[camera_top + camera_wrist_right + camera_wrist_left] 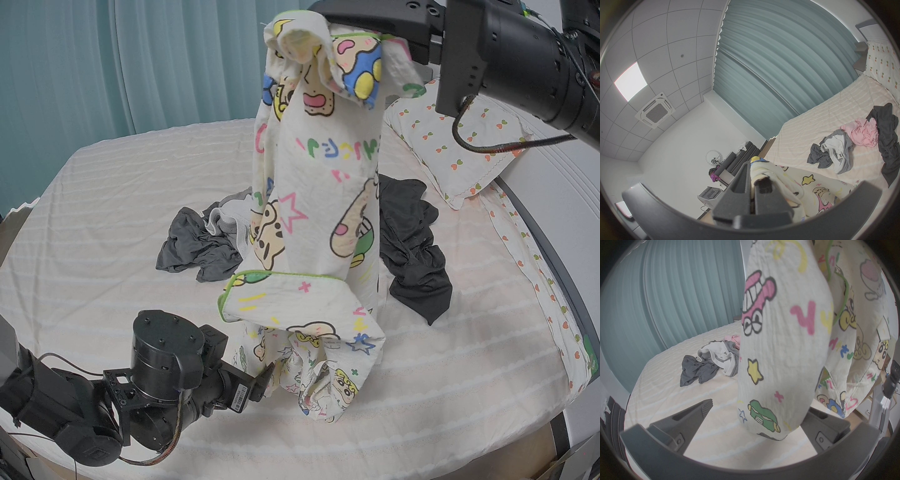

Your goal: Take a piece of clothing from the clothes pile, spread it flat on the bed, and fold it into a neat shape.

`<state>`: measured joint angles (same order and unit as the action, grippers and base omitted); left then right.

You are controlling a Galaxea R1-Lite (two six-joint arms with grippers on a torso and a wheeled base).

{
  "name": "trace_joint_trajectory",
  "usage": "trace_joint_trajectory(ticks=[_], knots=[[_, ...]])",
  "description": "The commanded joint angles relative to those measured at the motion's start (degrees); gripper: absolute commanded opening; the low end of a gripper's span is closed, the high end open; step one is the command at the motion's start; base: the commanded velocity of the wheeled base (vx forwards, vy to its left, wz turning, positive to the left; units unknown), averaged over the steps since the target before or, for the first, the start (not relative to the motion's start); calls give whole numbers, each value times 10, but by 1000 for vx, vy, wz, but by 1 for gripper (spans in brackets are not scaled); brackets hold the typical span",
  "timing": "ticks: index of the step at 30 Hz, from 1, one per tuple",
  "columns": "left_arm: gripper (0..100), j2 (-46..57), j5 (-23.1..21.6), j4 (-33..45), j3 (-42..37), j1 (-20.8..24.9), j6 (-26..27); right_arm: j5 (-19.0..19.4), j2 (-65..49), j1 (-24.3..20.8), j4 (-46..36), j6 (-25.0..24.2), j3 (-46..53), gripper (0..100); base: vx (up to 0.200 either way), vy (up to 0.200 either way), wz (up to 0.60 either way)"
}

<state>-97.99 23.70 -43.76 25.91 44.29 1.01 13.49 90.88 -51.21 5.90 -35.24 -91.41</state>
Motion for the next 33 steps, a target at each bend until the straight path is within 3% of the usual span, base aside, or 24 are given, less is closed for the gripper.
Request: trace_joint_trajectory(ticks=[1, 11, 12, 25, 33], knots=[[100, -20, 1, -1, 3, 8, -3, 0, 1, 0, 0, 0, 0, 0, 0, 0, 0], [100, -34, 1, -1, 2, 25, -24, 0, -2, 1, 0, 0, 0, 0, 0, 0, 0], [0, -35, 1, -1, 4, 28, -32, 0, -2, 1, 0, 0, 0, 0, 0, 0, 0], [0, -32, 0, 3, -3, 26, -48, 0, -20, 9, -5, -1, 10, 0, 0, 0, 0], [0, 39, -1, -31, -1, -78, -48, 3, -98, 94, -5, 0, 98, 0, 0, 0, 0]])
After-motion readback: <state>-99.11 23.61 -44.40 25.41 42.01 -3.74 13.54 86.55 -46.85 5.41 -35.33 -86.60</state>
